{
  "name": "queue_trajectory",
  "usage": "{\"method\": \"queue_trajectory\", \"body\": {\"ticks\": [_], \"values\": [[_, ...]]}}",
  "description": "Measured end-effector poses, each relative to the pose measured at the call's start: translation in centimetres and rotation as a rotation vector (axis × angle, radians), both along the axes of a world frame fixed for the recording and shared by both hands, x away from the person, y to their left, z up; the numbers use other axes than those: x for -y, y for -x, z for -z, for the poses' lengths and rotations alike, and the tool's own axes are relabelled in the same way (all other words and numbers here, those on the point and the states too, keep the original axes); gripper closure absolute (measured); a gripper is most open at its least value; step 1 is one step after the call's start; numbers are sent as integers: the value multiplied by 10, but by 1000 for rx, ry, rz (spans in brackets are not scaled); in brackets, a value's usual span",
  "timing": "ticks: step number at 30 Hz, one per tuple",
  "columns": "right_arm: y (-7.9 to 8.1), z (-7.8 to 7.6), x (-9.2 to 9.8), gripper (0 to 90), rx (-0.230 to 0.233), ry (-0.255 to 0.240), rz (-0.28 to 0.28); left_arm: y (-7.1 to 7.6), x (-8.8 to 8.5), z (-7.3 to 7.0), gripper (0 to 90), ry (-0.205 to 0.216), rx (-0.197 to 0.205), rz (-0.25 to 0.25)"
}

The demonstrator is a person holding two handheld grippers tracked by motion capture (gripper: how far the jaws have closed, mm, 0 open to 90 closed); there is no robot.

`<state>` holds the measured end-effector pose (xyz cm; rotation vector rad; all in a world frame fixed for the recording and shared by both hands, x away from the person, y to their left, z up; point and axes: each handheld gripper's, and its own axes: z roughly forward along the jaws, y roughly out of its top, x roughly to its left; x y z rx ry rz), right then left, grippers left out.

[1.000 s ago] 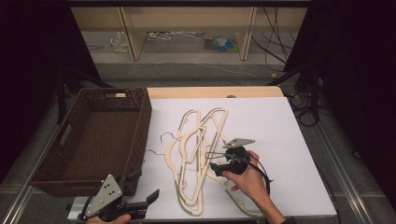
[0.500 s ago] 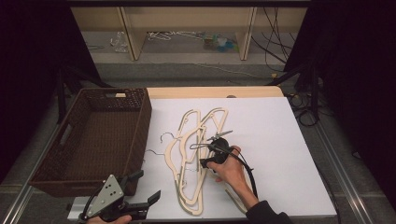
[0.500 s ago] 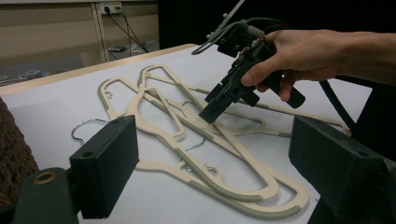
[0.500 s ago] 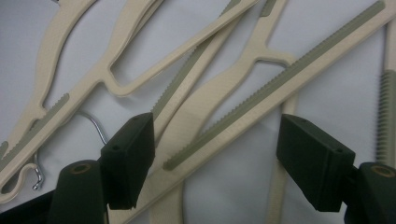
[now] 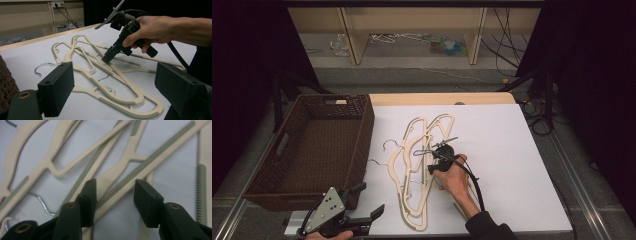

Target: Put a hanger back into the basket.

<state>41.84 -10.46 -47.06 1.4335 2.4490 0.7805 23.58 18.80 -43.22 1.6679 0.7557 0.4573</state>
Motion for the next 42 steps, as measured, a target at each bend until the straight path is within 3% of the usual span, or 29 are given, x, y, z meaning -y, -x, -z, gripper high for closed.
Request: {"method": "queue_trajectory", "body": {"ticks": [1,6,8,11,12,14,17,18,20,23,25,28,30,32,36,37,39,40,41,42], "values": [[-1,0,2,561,7,-1,7,-1,-1,-1,159,-19,18,11],[-5,0,6,555,-45,-41,61,0,0,-1,160,-25,15,8],[-6,1,6,538,-41,-37,56,0,0,-1,160,-26,12,9],[-7,0,1,512,-67,-26,55,-1,0,0,160,-17,17,11],[-7,-2,-3,515,-91,-9,79,-1,0,0,160,-15,19,11],[-8,-2,-2,521,-70,0,55,0,-1,-1,160,-25,12,5],[-7,-5,-4,577,-118,-10,98,-1,-1,-1,160,-12,19,12],[-9,-3,-2,598,-79,4,77,-1,-1,-1,161,-14,19,12],[-8,-5,-1,634,-109,5,99,0,-1,-1,161,-19,15,9],[-9,-6,3,648,-80,-13,71,1,0,-1,160,-1,-4,-3],[-11,-11,7,679,-114,-10,102,0,0,-1,160,6,-7,-7],[-13,-16,11,707,-124,-19,109,-1,-1,-1,160,-14,13,10],[-15,-18,14,711,-93,-30,80,-1,0,0,160,-8,-1,3],[-16,-21,14,714,-120,-27,101,-1,0,0,160,-8,-2,4],[-19,-23,21,725,-96,-39,73,-2,0,0,160,-20,10,15],[-20,-25,20,728,-92,-59,78,-1,1,1,160,-16,-9,0],[-19,-28,20,732,-103,-68,89,-3,1,2,160,-30,7,15],[-21,-32,24,744,-59,-71,62,-2,3,2,161,-25,-11,9],[-23,-34,26,753,-34,-70,40,-3,3,2,161,-43,2,20],[-23,-37,26,766,-27,-68,39,-4,4,3,161,-34,6,24]]}}
